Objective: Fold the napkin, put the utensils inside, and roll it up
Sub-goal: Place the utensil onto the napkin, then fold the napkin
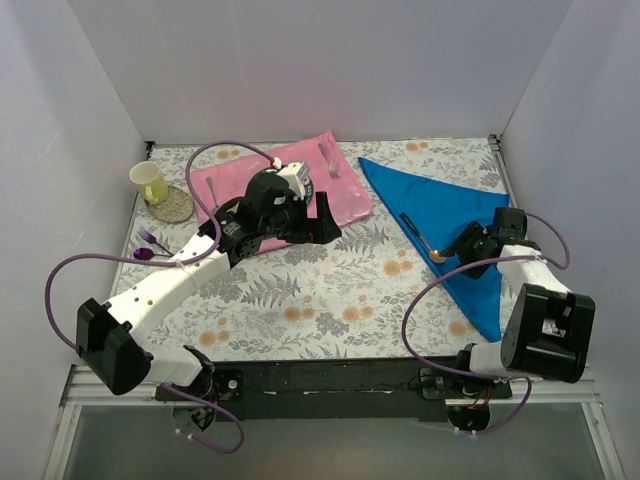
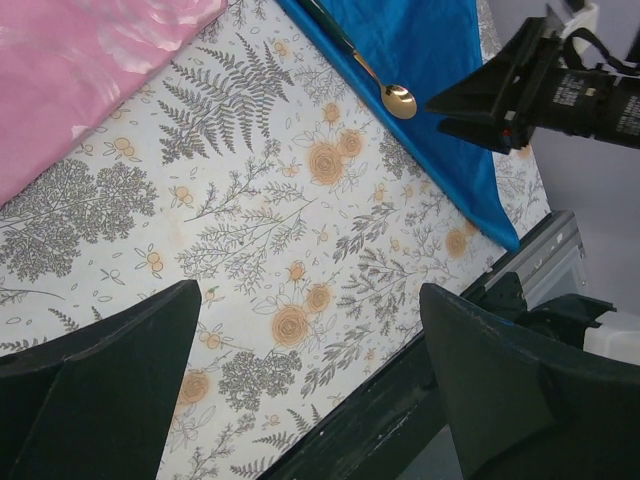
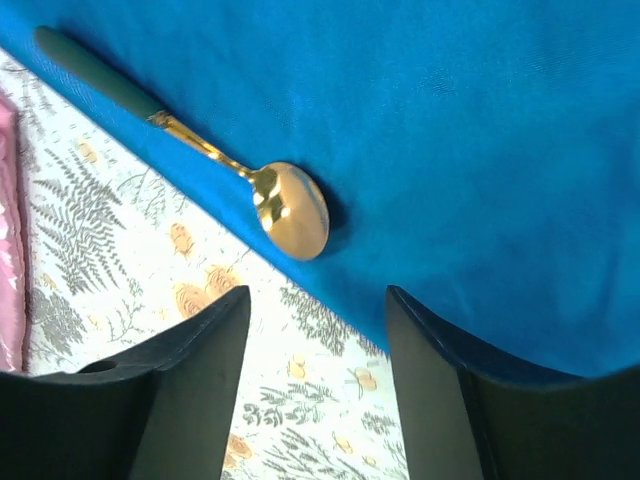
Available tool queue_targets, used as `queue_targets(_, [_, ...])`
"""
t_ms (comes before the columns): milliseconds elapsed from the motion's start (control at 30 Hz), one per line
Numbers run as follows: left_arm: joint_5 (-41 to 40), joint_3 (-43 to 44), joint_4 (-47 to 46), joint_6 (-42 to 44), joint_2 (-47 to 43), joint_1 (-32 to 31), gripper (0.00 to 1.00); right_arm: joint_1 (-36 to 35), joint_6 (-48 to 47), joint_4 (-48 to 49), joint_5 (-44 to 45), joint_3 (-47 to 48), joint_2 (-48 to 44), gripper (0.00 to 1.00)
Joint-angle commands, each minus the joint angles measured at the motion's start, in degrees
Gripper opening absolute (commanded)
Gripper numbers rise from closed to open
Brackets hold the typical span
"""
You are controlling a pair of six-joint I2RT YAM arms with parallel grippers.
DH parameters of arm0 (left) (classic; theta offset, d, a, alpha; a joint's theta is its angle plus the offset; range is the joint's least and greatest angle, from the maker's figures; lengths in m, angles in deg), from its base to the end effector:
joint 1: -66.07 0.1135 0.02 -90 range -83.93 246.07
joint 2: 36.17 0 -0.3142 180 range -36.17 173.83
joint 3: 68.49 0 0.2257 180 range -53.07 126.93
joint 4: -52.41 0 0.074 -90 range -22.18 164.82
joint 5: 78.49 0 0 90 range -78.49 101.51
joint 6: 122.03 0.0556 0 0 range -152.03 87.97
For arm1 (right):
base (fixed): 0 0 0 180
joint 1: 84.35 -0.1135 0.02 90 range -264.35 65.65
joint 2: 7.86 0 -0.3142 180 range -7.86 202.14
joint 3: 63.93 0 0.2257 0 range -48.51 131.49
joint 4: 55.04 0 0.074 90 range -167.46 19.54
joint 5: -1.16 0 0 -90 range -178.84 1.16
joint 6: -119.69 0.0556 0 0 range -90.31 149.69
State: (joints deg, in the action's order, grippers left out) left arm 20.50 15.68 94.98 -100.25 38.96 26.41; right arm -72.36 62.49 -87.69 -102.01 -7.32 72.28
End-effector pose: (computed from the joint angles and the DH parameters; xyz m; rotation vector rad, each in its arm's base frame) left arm 0.2021 -0.1788 0.3814 -0.4993 2.3771 -1.1658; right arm 0.2417 -0.0384 0.2265 0.8953 2.4093 0.4327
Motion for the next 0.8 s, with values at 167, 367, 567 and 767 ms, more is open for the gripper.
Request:
queue_targets(167, [-1.3,9.1,-8.4,-7.7,15.9,0.6,0.69,-4.4,-12.1,-15.9,8.0,8.5,-13.9,0.68])
queue_targets(367, [-6.4,22.7,-14.1,-9.8,36.5,0.7,0.42,-13.6,-11.8,-17.2,6.5,7.9,-20.5,0.68])
queue_targets(567, [-17.3,33.7,-22.8,-6.1,51.4,0.8,0.39,-14.5,-11.2,-16.2,0.3,5.2,-25.8,0.68])
queue_targets(767, [-19.8,43.5,-32.9,-6.4,64.8,2.7,0.41,-14.5,-12.6,-16.8,1.0,5.9,-29.1,0.69])
